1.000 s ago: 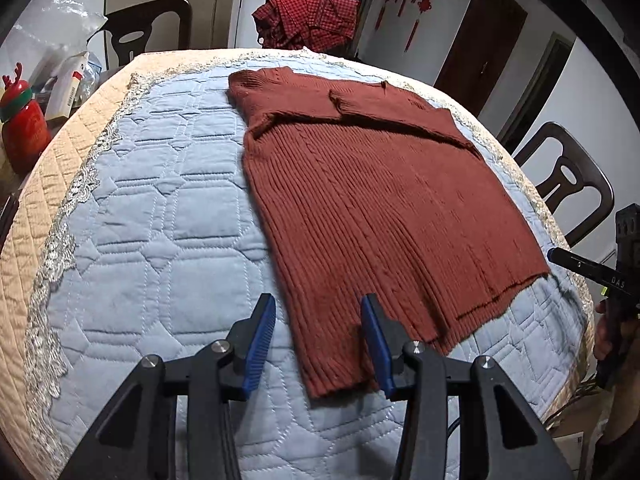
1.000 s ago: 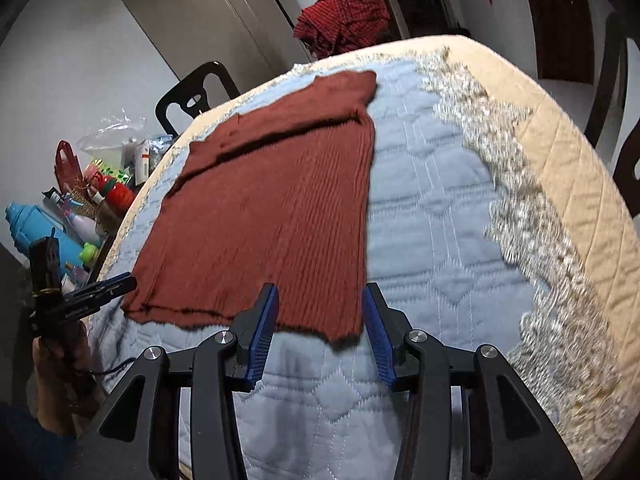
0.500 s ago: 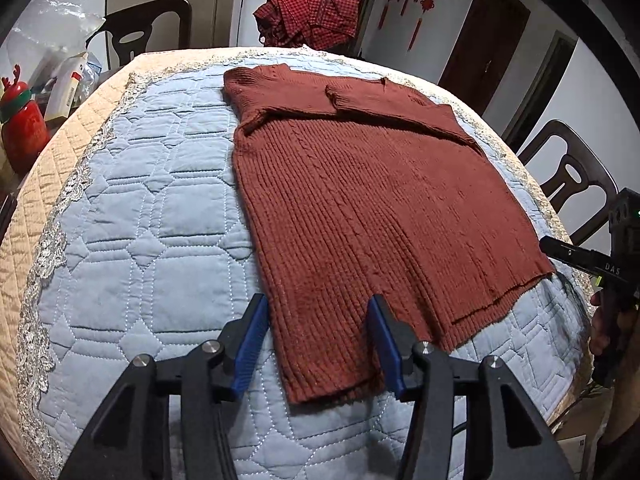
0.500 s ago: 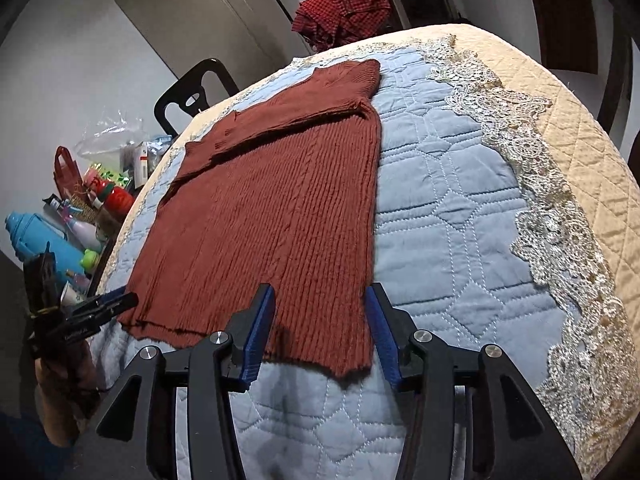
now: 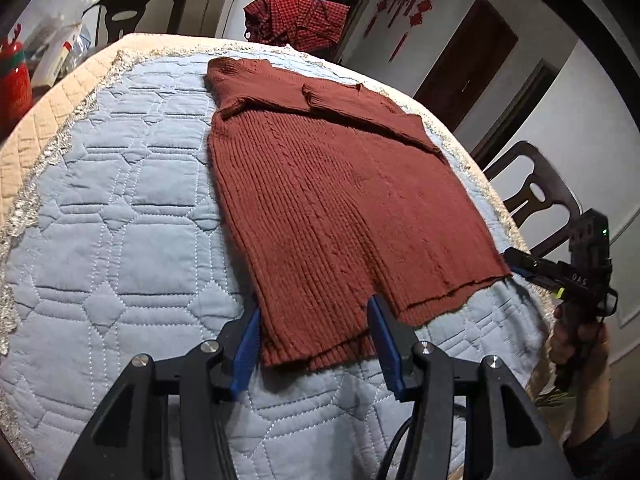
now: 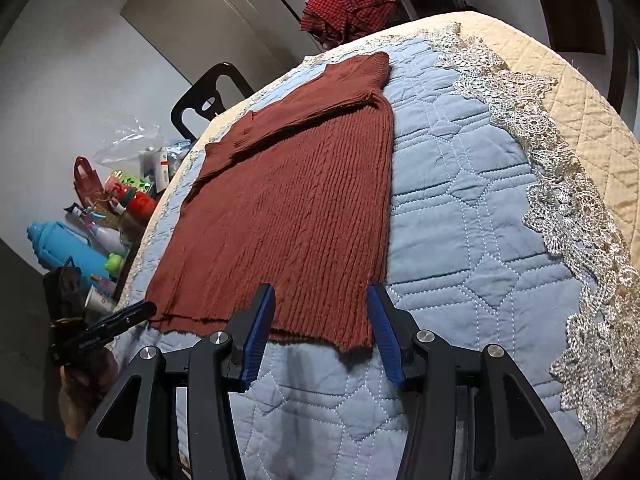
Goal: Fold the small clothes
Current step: 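Move both tools to the sweater hem, then grasp the hem with both tools and lift it toward the collar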
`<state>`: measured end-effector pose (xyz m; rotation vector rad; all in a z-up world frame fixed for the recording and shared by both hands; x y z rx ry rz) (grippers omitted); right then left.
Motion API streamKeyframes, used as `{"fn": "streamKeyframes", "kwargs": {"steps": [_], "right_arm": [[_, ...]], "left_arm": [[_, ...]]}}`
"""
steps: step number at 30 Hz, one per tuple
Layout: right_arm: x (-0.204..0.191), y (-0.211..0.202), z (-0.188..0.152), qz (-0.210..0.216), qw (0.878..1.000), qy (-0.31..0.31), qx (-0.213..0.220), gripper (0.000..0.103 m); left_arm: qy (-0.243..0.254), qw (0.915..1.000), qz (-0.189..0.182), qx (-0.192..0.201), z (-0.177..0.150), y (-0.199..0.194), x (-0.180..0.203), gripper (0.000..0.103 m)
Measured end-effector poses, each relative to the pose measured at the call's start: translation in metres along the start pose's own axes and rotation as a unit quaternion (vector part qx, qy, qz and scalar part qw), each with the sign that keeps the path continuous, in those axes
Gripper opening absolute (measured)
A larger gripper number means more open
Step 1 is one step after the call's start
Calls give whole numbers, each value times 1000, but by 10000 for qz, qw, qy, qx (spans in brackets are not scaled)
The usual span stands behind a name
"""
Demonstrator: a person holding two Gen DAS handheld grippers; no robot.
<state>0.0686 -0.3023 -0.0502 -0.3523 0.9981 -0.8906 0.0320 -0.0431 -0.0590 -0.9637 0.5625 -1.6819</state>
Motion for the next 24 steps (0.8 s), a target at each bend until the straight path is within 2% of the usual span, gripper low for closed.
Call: {"fn": "streamKeyframes", "kwargs": {"steps": [8, 12, 14, 16, 18, 20, 24], "right_arm": [[15, 2, 19, -193, 9994, 166, 231, 49], [14, 10, 24, -55, 9995, 230, 225, 49], [5, 19, 23, 146, 9996, 214, 100, 47], [-3, 24, 19, 238, 9996, 165, -27, 41], [-8, 24, 12, 379, 9990, 187, -113, 27], [-7, 23, 6, 436, 9986, 249, -175, 17], [-3, 20, -2, 515, 9976, 429, -179, 14]], "left_arm": [[-302, 9994, -187, 60, 10, 6, -5, 47], [-323, 9992, -175, 127, 16, 12, -4, 44], [-404, 9989, -214, 100, 20, 15, -4, 41], [-429, 9987, -258, 67, 20, 15, -3, 38], [-412, 9986, -322, 8, 16, 14, -1, 33], [-499, 9976, -475, -86, 9, 11, -2, 29], [-772, 9946, -677, -160, 1, 9, -5, 27]]}}
Point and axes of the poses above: each gripper's, at about its wrist camera, not at the fingertips, and y roughly the way its jaws point, x to its right, z to its top, the point moved 8 cm from there along y, roughly the way its jaws point, and after that the axes turned 5 degrees about z, right-handed, at the moved point
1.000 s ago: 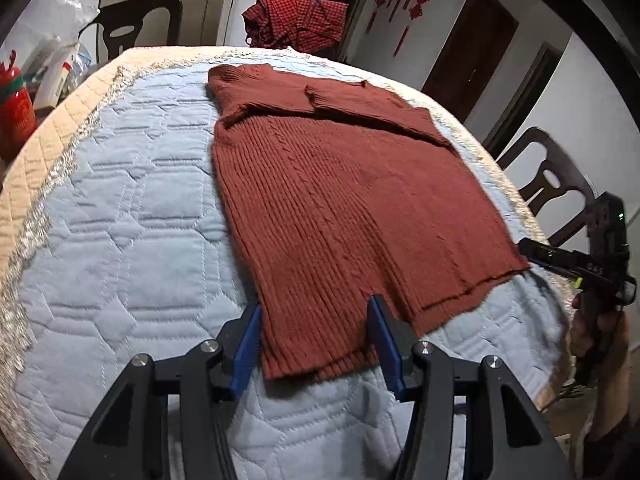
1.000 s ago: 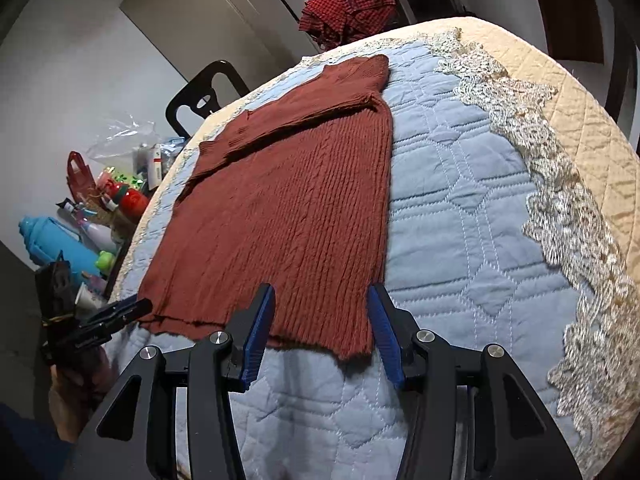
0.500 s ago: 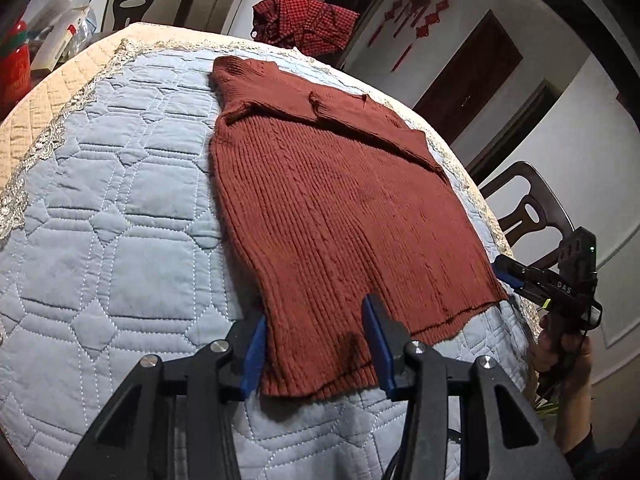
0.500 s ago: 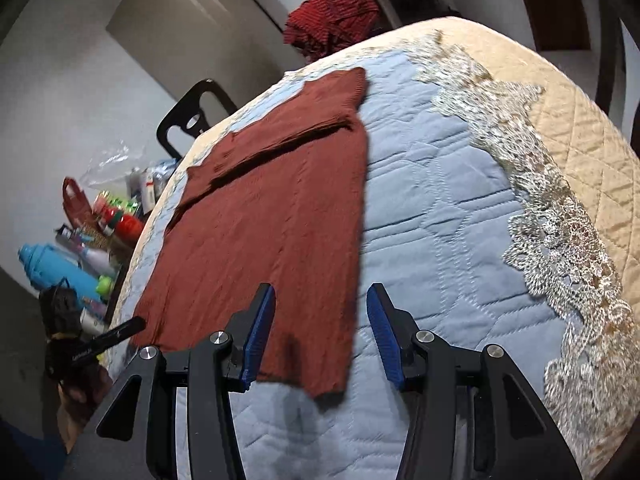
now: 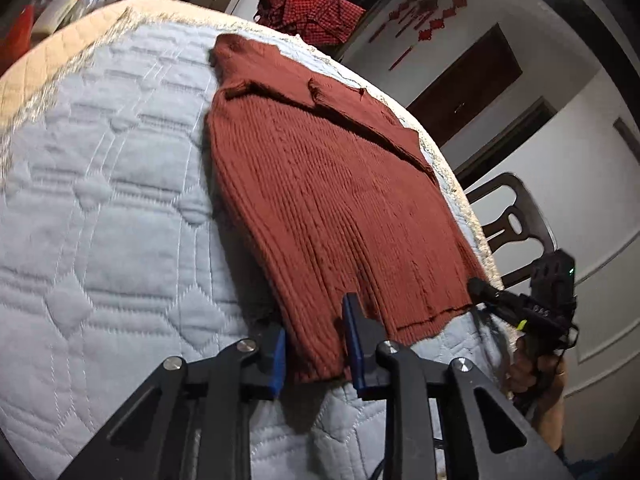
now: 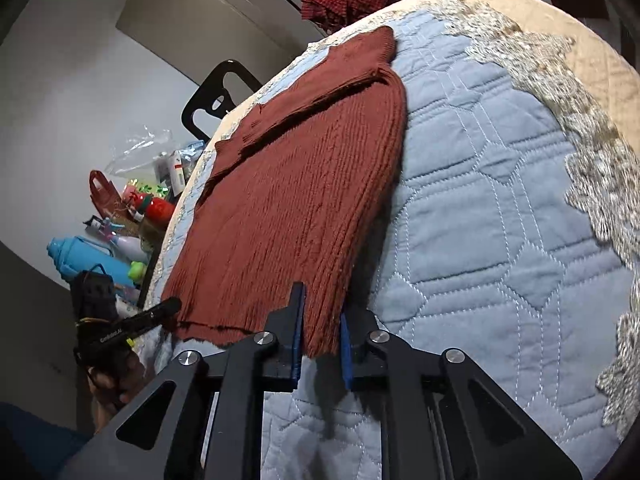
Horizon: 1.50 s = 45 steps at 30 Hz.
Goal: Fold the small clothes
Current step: 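Grasp the hem with both tools and lift it toward the collar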
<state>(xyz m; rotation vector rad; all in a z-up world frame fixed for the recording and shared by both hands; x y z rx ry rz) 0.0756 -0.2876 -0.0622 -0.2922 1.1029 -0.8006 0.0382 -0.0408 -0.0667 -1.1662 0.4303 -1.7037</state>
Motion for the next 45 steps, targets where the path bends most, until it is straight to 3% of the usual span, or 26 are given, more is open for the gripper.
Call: {"fn": "streamKeyframes", "kwargs": {"steps": [2, 5, 10, 20, 26, 32, 39, 45], "right_arm": [[-1, 2, 2, 4, 10000, -8, 26, 12], [-1, 7, 5, 41, 10000, 32, 52, 9], [-13, -4, 7, 188, 9994, -82, 275, 8], [-46, -61, -6, 434, 9945, -238, 928, 6], [-39, -75, -45, 272, 9967, 47, 757, 7], [-2, -55, -91, -32, 9977, 637, 245, 6], [-7, -53, -87, -68, 9992, 368, 149, 10], [-7, -54, -90, -53, 9991, 389, 139, 15]], "left_arm": [[19, 10000, 13, -14, 1, 2, 3, 26], [28, 10000, 50, -57, 5, 8, 3, 11], [143, 9998, 85, 138, 13, -3, 4, 9], [348, 9968, -185, 701, 28, -65, 5, 9], [316, 9990, -47, 305, -4, -71, -12, 9], [82, 9995, 40, -295, -42, -44, -36, 9], [280, 9993, -34, -232, -36, -43, -31, 9], [107, 9994, -209, -254, -39, -45, -36, 13]]}}
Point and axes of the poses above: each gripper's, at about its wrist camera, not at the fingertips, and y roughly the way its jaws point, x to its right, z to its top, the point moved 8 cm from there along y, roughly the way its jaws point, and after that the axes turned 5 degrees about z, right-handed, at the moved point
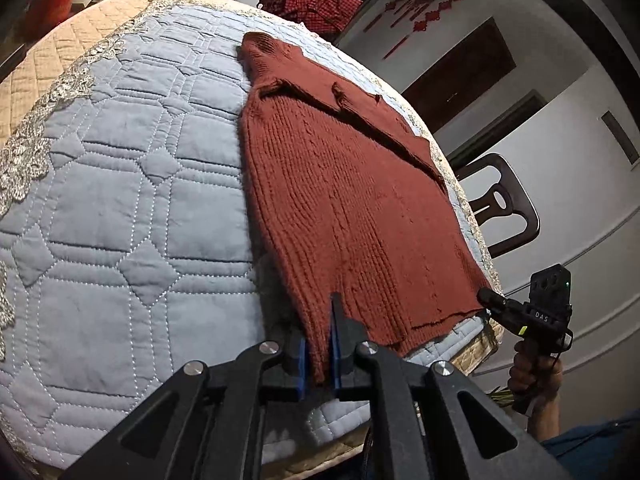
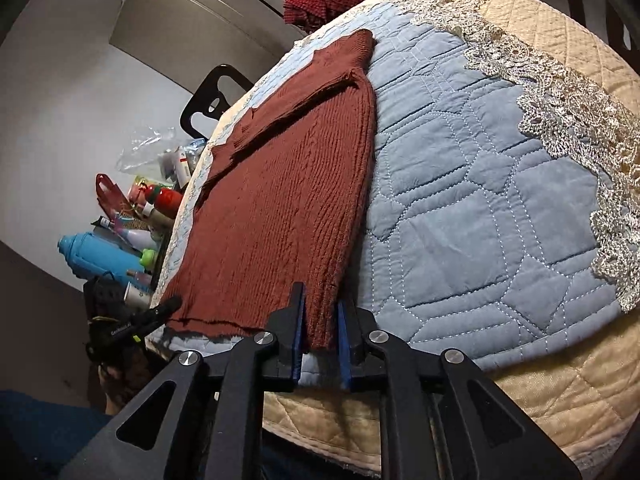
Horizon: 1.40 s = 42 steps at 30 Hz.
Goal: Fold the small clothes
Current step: 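Grasp the hem with both tools and lift it toward the collar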
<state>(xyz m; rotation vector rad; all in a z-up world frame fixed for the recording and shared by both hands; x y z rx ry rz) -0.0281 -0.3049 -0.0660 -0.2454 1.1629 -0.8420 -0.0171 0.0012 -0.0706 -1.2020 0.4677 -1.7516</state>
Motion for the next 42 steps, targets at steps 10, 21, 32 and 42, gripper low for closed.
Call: {"fn": "streamKeyframes", "kwargs": {"steps": [10, 21, 32, 42], "right_arm": [[-16, -6, 3, 144, 9993, -300, 170, 8], [-52, -14, 71, 573, 9924, -697, 837, 8], [-51, 28, 182, 740, 9925, -359, 904, 8], [11, 94, 222, 242, 9977, 475, 407, 8]], "left_arm": [[323, 9991, -140, 248, 8, -11, 17, 10], [496, 9913, -278, 1188, 94, -35, 44, 10], [-141, 9951, -72, 972, 189, 17, 19, 10], [-839, 9957, 161, 366, 211, 82, -22, 10]]}}
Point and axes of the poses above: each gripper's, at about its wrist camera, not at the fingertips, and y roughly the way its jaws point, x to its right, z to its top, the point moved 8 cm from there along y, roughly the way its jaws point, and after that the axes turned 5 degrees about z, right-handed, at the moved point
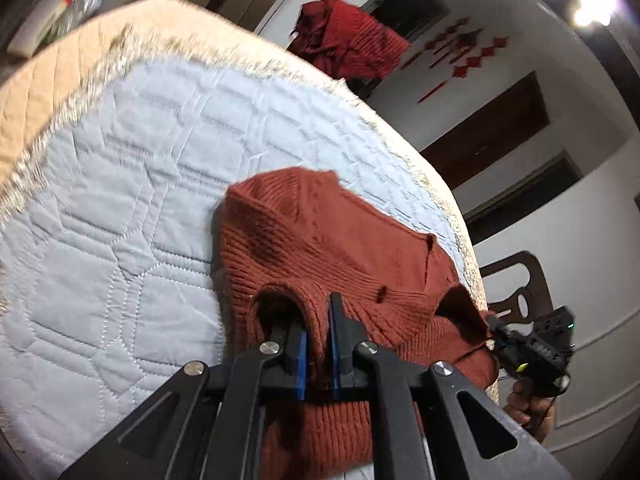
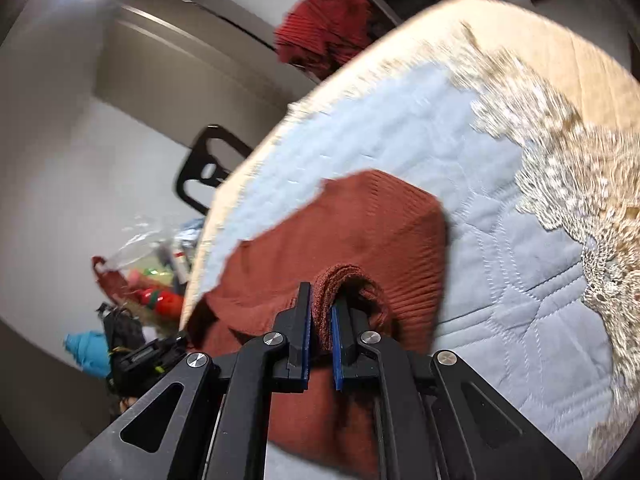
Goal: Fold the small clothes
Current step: 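Grasp the hem with both tools and lift it toward the collar, then lay the hem onto the collar with both tools and open them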
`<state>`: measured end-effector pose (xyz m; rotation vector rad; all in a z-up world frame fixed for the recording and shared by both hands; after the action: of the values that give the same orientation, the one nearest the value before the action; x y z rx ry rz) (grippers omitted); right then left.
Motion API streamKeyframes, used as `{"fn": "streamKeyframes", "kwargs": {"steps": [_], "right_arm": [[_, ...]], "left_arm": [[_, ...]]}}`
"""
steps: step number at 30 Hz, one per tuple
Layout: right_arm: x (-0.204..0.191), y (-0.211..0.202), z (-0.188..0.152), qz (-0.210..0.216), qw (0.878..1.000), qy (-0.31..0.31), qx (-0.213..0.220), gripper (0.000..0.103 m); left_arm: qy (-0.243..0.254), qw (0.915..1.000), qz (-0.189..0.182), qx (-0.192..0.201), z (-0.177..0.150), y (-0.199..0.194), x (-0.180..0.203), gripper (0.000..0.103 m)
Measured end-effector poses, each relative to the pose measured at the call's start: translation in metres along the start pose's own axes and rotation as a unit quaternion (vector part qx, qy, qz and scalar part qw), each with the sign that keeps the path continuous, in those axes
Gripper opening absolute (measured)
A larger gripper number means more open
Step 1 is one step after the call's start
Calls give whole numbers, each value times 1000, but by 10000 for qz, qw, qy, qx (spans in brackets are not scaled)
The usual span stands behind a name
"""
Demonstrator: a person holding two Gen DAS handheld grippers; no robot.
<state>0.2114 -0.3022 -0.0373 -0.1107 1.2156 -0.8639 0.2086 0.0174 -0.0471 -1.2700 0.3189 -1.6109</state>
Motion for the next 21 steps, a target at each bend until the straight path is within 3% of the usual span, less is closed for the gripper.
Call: {"fn": "streamKeyframes", "kwargs": {"steps": [8, 14, 17, 21], "right_arm": [[-17, 2, 26, 221, 9996, -16, 160, 8], [6, 33, 45, 69, 9991, 419, 48, 8], [15, 42, 46, 121, 9974, 717, -2, 11], [9, 34, 55, 422, 9960, 727, 316, 38]], "left_arm": [[-78, 9994, -183, 293, 33, -11, 15, 10], [-510, 9987, 30, -71, 45, 28, -3, 10], [-706, 9974, -71, -152, 46, 35, -7, 11], [-772, 9967, -241, -12, 53, 25, -9, 18]]}}
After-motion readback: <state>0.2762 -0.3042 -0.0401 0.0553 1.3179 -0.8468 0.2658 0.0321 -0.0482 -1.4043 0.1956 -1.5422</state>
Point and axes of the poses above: each gripper's, at about its wrist camera, not at the fingertips, and y roughly the way its jaws point, x to its right, z to its top, the point moved 8 cm from there along y, roughly the way its jaws point, and after that the axes turned 5 degrees about z, right-handed, at the moved point
